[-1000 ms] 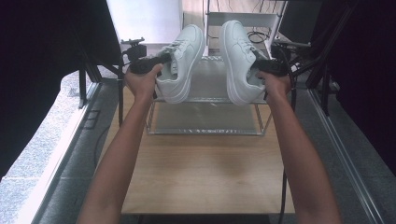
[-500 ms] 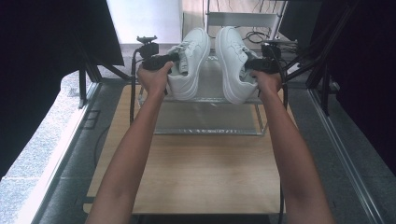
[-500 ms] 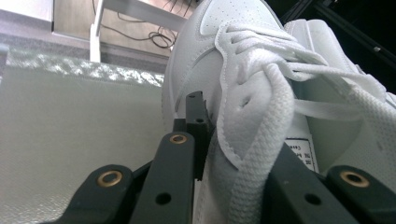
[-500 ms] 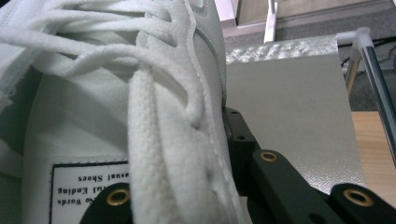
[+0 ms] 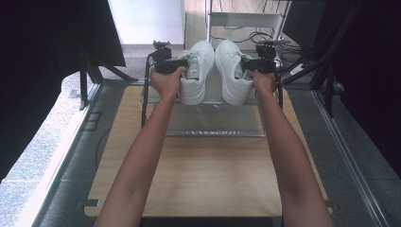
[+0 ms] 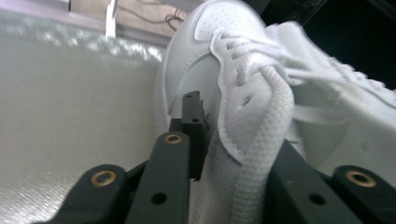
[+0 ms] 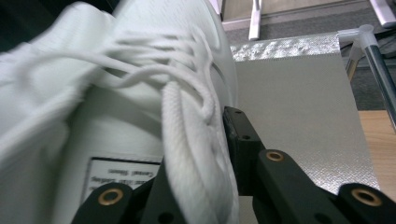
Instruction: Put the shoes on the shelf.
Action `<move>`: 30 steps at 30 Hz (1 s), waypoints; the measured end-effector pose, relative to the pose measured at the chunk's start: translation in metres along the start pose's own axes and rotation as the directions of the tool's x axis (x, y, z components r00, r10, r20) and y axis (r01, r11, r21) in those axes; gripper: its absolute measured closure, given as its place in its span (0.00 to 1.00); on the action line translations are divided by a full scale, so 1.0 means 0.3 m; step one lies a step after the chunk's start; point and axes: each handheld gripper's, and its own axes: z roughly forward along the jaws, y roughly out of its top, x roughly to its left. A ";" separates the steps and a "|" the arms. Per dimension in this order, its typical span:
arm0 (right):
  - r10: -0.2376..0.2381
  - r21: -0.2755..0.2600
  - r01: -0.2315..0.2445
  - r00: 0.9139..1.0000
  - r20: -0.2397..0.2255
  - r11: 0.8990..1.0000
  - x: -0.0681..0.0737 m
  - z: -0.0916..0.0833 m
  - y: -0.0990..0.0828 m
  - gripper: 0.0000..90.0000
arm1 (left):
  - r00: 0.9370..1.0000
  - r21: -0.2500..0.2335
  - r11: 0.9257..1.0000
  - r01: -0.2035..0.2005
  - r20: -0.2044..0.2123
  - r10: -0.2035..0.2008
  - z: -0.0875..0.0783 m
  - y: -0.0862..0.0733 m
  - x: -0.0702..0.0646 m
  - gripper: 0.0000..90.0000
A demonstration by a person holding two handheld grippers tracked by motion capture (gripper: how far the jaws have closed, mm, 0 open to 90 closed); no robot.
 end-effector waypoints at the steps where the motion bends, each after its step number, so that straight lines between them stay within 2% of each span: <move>1: -0.012 0.002 0.012 1.000 0.010 1.000 0.012 0.009 0.000 0.86 | 1.000 0.008 1.000 0.014 0.009 -0.014 0.012 -0.003 0.002 0.84; 2: -0.026 0.008 0.026 1.000 0.014 1.000 0.025 0.019 0.000 0.84 | 0.999 0.029 0.999 0.027 0.024 -0.028 0.027 -0.005 0.003 0.80; 3: -0.041 0.011 0.041 0.999 0.006 0.999 0.038 0.028 -0.002 0.82 | 0.999 0.021 0.999 0.030 0.043 -0.031 0.032 -0.003 0.002 0.76; 4: -0.064 -0.001 0.064 0.998 0.026 0.998 0.055 0.030 -0.004 0.82 | 0.999 0.024 1.000 0.019 0.033 -0.020 0.030 0.003 -0.001 0.74; 5: -0.091 -0.012 0.091 0.995 0.037 0.996 0.066 0.027 -0.003 0.80 | 0.999 0.035 0.999 0.005 0.042 -0.006 0.032 0.007 -0.002 0.72; 7: -0.115 -0.001 0.115 0.993 0.034 0.993 0.071 0.029 -0.001 0.73 | 0.998 0.040 0.999 0.010 0.067 -0.012 0.026 0.013 0.004 0.67; 8: -0.110 0.002 0.110 0.994 0.011 0.994 0.064 0.027 0.000 0.70 | 0.997 0.035 0.999 0.001 0.077 -0.004 0.021 0.013 0.008 0.65; 11: -0.083 -0.021 0.083 0.997 -0.011 0.996 0.055 0.009 0.003 0.63 | 0.994 0.000 1.000 -0.008 0.108 0.008 -0.003 0.011 0.010 0.64; 13: -0.115 -0.033 0.115 0.993 -0.008 0.993 0.062 -0.010 0.002 0.61 | 0.993 -0.028 0.999 -0.029 0.111 0.032 -0.029 0.015 0.004 0.61; 15: -0.130 -0.082 0.129 0.991 -0.012 0.988 0.066 -0.044 0.000 0.60 | 0.991 -0.050 0.997 -0.059 0.115 0.064 -0.063 0.024 0.002 0.57; 19: -0.153 -0.184 0.141 0.987 -0.053 0.973 0.061 -0.129 -0.001 0.58 | 0.983 -0.065 0.993 -0.095 0.153 0.104 -0.123 0.033 0.009 0.53; 21: -0.167 -0.202 0.150 0.983 -0.072 0.968 0.052 -0.159 -0.011 0.56 | 0.978 -0.058 0.992 -0.116 0.169 0.124 -0.152 0.029 0.017 0.52; 23: -0.179 -0.209 0.156 0.979 -0.098 0.965 0.037 -0.184 -0.029 0.56 | 0.974 -0.076 0.988 -0.134 0.172 0.145 -0.181 0.017 0.025 0.53; 25: -0.176 -0.223 0.143 0.975 -0.135 0.964 0.023 -0.205 -0.052 0.55 | 0.972 -0.096 0.983 -0.155 0.164 0.169 -0.209 0.001 0.033 0.53; 26: -0.185 -0.227 0.150 0.972 -0.144 0.962 0.018 -0.215 -0.066 0.55 | 0.969 -0.099 0.983 -0.158 0.174 0.173 -0.222 -0.008 0.038 0.53; 28: -0.201 -0.230 0.163 0.968 -0.149 0.959 0.006 -0.233 -0.093 0.55 | 0.964 -0.099 0.981 -0.169 0.189 0.185 -0.248 -0.027 0.046 0.53; 30: -0.222 -0.238 0.184 0.964 -0.146 0.954 -0.004 -0.250 -0.122 0.55 | 0.961 -0.102 0.976 -0.193 0.183 0.209 -0.273 -0.047 0.054 0.53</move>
